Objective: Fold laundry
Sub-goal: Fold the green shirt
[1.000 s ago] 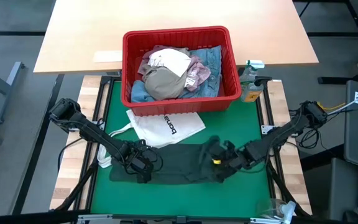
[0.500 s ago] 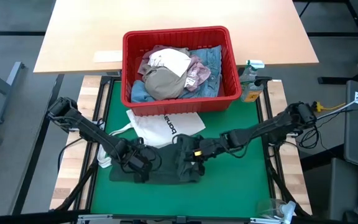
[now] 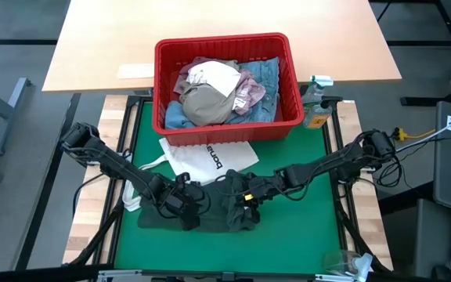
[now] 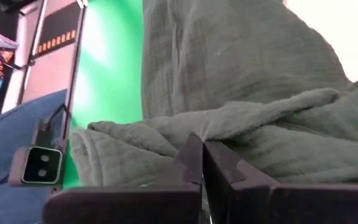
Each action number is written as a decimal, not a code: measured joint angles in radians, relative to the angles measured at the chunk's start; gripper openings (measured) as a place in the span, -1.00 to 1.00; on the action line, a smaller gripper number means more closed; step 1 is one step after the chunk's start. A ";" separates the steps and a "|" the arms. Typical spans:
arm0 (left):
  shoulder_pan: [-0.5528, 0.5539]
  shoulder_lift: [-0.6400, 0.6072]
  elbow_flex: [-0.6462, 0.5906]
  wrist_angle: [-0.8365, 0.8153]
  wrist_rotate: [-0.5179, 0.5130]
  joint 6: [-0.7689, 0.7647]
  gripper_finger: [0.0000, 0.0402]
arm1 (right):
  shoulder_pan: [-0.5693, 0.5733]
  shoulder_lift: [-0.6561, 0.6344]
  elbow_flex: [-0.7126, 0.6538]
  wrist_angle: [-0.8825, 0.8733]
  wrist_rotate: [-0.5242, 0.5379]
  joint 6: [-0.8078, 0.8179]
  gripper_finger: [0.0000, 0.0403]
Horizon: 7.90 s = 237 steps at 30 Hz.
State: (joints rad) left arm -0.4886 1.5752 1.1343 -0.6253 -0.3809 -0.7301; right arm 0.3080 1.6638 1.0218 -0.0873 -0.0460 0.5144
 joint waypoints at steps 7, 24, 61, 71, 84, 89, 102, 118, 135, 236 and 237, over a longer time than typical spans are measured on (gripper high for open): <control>0.071 0.096 -0.002 0.202 -0.003 -0.003 -0.16 | 0.000 0.000 0.000 -0.035 -0.027 -0.005 -1.00; 0.296 0.191 -0.002 0.271 0.049 0.044 -0.18 | 0.000 -0.001 0.000 -0.091 -0.027 -0.026 -1.00; 0.331 0.236 -0.003 0.538 0.297 0.113 -0.99 | 0.000 -0.002 -0.001 -0.037 0.054 -0.050 -1.00; 0.296 0.042 -0.002 0.316 0.396 0.006 -1.00 | -0.001 0.003 0.086 0.095 0.080 -0.130 -1.00; 0.161 -0.221 -0.002 0.070 0.392 -0.289 -1.00 | -0.001 0.167 0.392 0.150 0.087 -0.347 -1.00; 0.087 -0.256 -0.002 -0.070 0.404 -0.450 -1.00 | -0.008 0.301 0.571 0.137 0.058 -0.425 -1.00; -0.090 -0.282 -0.001 -0.360 0.483 -0.750 -1.00 | -0.061 0.603 0.950 0.144 -0.089 -0.442 -1.00; -0.186 -0.281 -0.001 -0.624 0.431 -0.812 -1.00 | -0.109 0.723 1.028 0.201 -0.042 -0.448 -1.00; -0.225 -0.279 -0.001 -0.664 0.390 -0.806 -0.74 | -0.113 0.732 1.028 0.223 -0.043 -0.449 -0.94; -0.260 0.235 0.022 0.267 -0.081 0.198 -0.99 | -0.236 0.570 0.902 -0.797 -0.367 -0.786 -0.95; -0.260 0.235 0.029 0.269 -0.087 0.229 -0.99 | -0.236 0.562 0.902 -0.815 -0.367 -0.790 -0.97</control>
State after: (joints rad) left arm -0.7483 1.8103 1.1637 -0.3559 -0.4680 -0.5016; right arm 0.0719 2.2261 1.9240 -0.9019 -0.4126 -0.2758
